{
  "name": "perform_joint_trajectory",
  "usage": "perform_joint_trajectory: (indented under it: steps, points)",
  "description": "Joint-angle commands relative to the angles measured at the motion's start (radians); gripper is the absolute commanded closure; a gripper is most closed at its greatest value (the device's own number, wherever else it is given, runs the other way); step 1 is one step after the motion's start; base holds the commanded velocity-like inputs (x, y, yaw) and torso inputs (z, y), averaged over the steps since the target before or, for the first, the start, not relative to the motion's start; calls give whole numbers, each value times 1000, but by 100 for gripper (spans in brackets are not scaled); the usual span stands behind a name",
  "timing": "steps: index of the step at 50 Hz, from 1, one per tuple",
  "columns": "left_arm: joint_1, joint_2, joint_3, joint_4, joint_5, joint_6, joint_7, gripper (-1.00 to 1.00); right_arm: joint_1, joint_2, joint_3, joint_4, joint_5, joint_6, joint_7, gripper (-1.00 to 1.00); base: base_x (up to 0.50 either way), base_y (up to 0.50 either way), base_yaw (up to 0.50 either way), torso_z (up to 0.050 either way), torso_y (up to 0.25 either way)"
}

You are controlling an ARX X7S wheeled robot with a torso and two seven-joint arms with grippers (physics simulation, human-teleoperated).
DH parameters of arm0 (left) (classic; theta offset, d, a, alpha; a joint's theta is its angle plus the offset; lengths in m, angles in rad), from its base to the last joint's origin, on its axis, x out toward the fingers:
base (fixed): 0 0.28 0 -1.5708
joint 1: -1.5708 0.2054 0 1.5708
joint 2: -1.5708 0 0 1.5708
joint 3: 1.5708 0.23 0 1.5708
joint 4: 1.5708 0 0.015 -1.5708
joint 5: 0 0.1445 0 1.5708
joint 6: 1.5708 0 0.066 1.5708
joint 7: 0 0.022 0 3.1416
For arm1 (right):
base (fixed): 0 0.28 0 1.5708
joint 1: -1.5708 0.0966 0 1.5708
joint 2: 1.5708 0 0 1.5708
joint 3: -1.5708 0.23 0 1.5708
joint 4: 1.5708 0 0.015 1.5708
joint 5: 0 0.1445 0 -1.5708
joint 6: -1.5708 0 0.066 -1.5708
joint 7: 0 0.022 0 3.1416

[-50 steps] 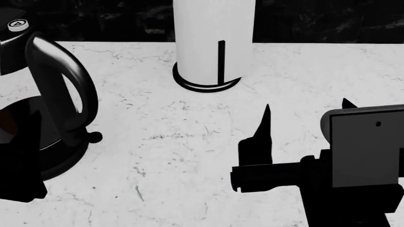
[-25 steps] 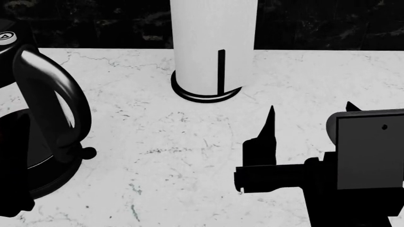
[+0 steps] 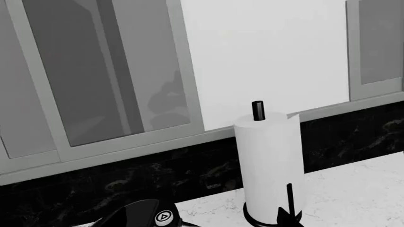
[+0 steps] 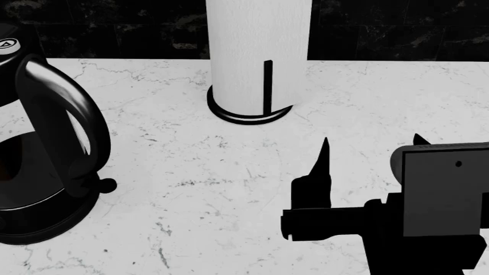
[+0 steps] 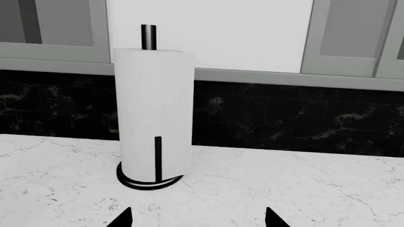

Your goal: Press the button to open the lid of the electric kettle.

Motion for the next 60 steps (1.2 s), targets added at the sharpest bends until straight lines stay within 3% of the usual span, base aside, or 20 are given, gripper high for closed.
perform_joint_trajectory:
  steps: [1,9,18,24,26,31,36,40,60]
  points:
    - [-293,45,172,-335,18,-297,244,-100,-16,-22,3,-7,-34,1,-34,-100,0,0,0,0,0]
    - [-446,82,305,-655,-77,-489,335,-100,-5,-28,-9,-2,-32,-2,-27,-100,0,0,0,0,0]
    - [-482,85,418,-867,-272,-494,380,-100,6,-26,-12,6,-26,-8,-23,-100,0,0,0,0,0]
    - [-438,127,381,-933,-233,-485,448,-100,6,-23,-21,8,-29,-12,-26,-100,0,0,0,0,0]
    - [-433,154,375,-984,-196,-526,484,-100,7,-22,-23,9,-29,-13,-25,-100,0,0,0,0,0]
    - [-442,236,299,-1150,60,-666,660,-100,1,-14,-13,1,-14,-12,-15,-100,0,0,0,0,0]
    - [-539,276,387,-1234,376,-671,968,-100,-26,-6,-10,-3,-29,-29,-29,-100,0,0,0,0,0]
    - [-612,320,464,-1305,514,-659,1125,-100,-31,-8,-16,-2,-34,-35,-31,-100,0,0,0,0,0]
    - [-614,413,708,-1456,792,-587,1514,-100,-49,6,-19,3,-44,-58,-43,-100,0,0,0,0,0]
